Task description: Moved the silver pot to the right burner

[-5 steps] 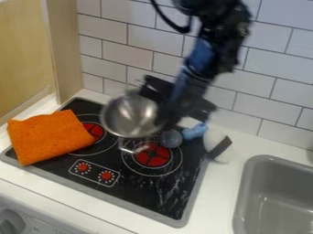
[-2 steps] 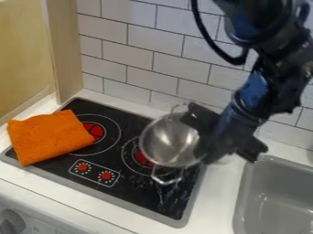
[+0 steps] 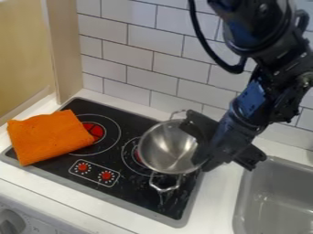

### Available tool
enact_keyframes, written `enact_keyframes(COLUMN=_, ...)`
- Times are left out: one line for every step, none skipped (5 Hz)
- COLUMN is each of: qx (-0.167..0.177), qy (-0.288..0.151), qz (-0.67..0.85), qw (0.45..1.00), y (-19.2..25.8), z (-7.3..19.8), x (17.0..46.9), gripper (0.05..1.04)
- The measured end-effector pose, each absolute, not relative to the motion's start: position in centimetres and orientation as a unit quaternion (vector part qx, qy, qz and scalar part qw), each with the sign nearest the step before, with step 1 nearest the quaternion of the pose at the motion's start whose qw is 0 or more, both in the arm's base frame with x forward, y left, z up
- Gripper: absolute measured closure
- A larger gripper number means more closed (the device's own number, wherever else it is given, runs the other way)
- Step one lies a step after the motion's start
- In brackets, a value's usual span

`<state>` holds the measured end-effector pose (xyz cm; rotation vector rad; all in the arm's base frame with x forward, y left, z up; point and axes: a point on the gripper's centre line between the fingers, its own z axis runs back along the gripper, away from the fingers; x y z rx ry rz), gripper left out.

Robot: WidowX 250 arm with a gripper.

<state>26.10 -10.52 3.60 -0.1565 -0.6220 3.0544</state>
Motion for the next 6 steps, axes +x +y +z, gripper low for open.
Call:
enact_keyframes(qx=-0.037, qy=-0.208, qz=0.977, qw=0.014, y=-10.4, z=2.5, x=25.9, gripper=1.020)
enact_keyframes(qx=-0.017, qy=-0.222, qz=0.975, qw=0.024, y=-10.2, z=1.1, x=25.6, gripper=1.020)
enact_keyframes(qx=-0.012, qy=-0.226, qz=0.974, qw=0.023, y=-10.2, z=0.8, x=25.7, gripper=1.020)
enact_keyframes(qx=-0.011, qy=-0.231, qz=0.973, qw=0.019, y=-10.3, z=0.6, x=25.9, gripper=1.003)
enact_keyframes(qx=-0.007, qy=-0.241, qz=0.970, qw=0.008, y=-10.0, z=0.3, x=25.8, gripper=0.841)
enact_keyframes(qx=-0.012, qy=-0.245, qz=0.969, qw=0.004, y=-9.9, z=0.4, x=25.9, gripper=0.583)
